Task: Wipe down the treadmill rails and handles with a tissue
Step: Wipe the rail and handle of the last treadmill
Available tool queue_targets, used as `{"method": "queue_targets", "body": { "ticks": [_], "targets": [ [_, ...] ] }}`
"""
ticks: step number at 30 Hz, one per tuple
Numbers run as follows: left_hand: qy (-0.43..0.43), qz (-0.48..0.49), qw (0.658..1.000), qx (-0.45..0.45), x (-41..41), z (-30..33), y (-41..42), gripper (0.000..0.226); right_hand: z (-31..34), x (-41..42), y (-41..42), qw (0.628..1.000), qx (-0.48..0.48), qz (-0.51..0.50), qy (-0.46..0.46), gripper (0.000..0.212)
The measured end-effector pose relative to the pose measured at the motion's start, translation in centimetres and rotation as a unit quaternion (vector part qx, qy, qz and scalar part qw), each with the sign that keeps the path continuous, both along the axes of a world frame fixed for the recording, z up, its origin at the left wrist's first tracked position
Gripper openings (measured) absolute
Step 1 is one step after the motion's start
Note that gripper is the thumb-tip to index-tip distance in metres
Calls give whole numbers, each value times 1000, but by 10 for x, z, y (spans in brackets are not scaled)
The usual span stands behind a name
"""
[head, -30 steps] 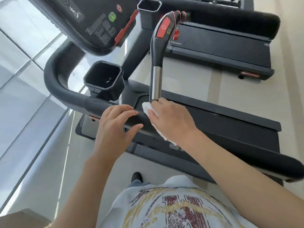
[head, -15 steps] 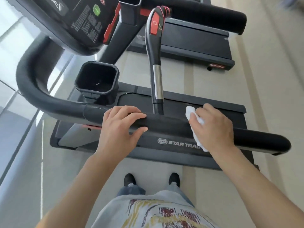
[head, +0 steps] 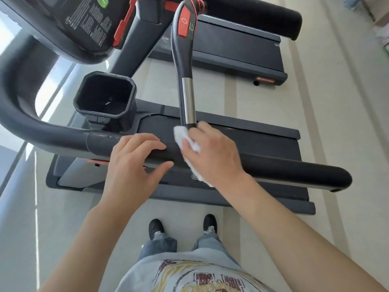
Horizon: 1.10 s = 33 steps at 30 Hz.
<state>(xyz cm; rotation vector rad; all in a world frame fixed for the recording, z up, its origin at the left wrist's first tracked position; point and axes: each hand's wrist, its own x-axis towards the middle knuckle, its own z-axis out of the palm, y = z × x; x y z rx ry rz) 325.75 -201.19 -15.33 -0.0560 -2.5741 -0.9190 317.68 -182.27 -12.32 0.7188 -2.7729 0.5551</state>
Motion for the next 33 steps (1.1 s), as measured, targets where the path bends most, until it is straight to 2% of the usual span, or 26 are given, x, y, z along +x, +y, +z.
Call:
{"method": "queue_targets", "body": {
  "ticks": [5,8,11,14,17,20,28,29,31,33],
  "targets": [
    [1,24,999,-36,1,3,19,36,6,-15,113,991,60,-98,-76,35],
    [0,9,999,-52,-1,3,34,37,8,-19,134,984,82,-122,-98,41],
    [-5,3,998,-65,-3,3,50,37,14,-24,112,980,121,-89,-131,40],
    [-14,9,997,-70,-6,5,66,41,18,-42,80,968,137,-24,-209,40],
    [-27,-3,997,-71,-12,7,89,45,19,-59,59,947,103,31,-301,42],
    [-30,-12,998,-61,-19,8,113,47,17,-67,67,937,75,69,-333,44],
    [-35,26,999,-9,-23,2,129,37,19,-62,196,961,113,58,-246,42],
    [-40,30,999,-6,-24,2,130,36,16,-59,209,968,117,51,-218,41],
    [-45,40,998,0,-24,4,132,36,9,-51,220,988,115,53,-90,38],
    [-47,52,997,7,-24,6,133,36,5,-42,211,993,99,68,17,31]
  ]
}}
